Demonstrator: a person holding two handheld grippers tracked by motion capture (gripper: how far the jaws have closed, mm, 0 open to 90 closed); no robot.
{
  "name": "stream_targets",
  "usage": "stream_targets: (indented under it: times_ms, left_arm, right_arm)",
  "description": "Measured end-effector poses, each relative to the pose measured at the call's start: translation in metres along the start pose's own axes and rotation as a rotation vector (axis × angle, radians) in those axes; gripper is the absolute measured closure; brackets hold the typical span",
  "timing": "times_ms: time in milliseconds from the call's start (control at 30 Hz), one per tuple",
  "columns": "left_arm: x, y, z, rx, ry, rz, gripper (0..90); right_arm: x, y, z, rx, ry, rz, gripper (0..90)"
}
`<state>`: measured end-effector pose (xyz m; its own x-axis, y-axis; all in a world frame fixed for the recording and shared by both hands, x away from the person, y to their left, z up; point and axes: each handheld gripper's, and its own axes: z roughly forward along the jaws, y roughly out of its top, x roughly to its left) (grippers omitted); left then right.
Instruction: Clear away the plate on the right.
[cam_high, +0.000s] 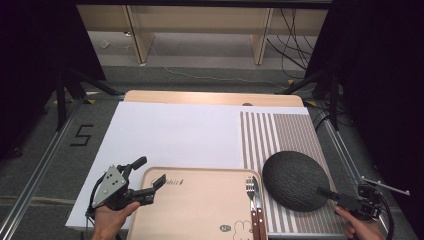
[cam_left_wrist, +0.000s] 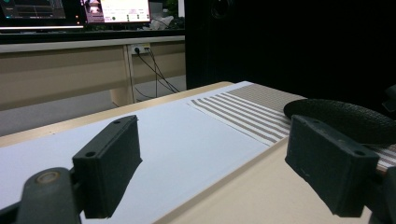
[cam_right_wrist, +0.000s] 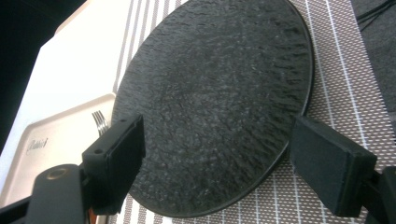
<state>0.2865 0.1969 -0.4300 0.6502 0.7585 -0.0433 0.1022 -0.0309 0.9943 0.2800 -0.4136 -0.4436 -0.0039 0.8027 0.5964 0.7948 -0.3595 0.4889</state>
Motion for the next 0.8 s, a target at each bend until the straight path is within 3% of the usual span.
stream_targets:
  times_ms: [33, 167, 200, 400, 433, 600, 633, 667, 800]
  left_arm:
    - [0.0, 0.0, 0.0, 0.0, -0.001, -0.001, 16.9]
    - [0.0, 0.0, 0.0, 0.001, -0.002, -0.002, 16.9]
    - [0.0, 0.0, 0.0, 0.001, -0.003, -0.002, 16.9]
    - [0.0, 0.0, 0.0, 0.001, -0.001, -0.002, 16.9]
    - [0.0, 0.0, 0.0, 0.001, -0.003, -0.002, 16.9]
    - [0.0, 0.0, 0.0, 0.002, -0.003, -0.002, 16.9]
    - [0.0, 0.0, 0.0, 0.001, -0.003, -0.002, 16.9]
    - [0.0, 0.0, 0.001, 0.002, -0.003, -0.003, 16.9]
    - [0.0, 0.0, 0.001, 0.003, -0.003, -0.002, 16.9]
  right_arm:
    - [0.001, 0.0, 0.002, -0.009, -0.006, 0.029, 20.1]
    - [-0.001, -0.001, 0.004, -0.007, -0.024, 0.041, 20.1]
    - [-0.004, 0.0, 0.004, -0.011, -0.025, 0.017, 20.1]
    - [-0.01, -0.001, 0.004, 0.001, -0.013, 0.046, 20.5]
    - [-0.01, -0.001, 0.006, 0.006, -0.032, 0.058, 20.4]
    - [-0.018, 0.001, 0.009, 0.011, -0.009, 0.102, 21.6]
    - [-0.021, 0.001, 0.01, 0.016, -0.024, 0.084, 21.9]
    - [-0.022, 0.001, 0.01, 0.019, -0.008, 0.108, 21.9]
    - [-0.026, 0.001, 0.011, 0.023, 0.025, 0.116, 23.1]
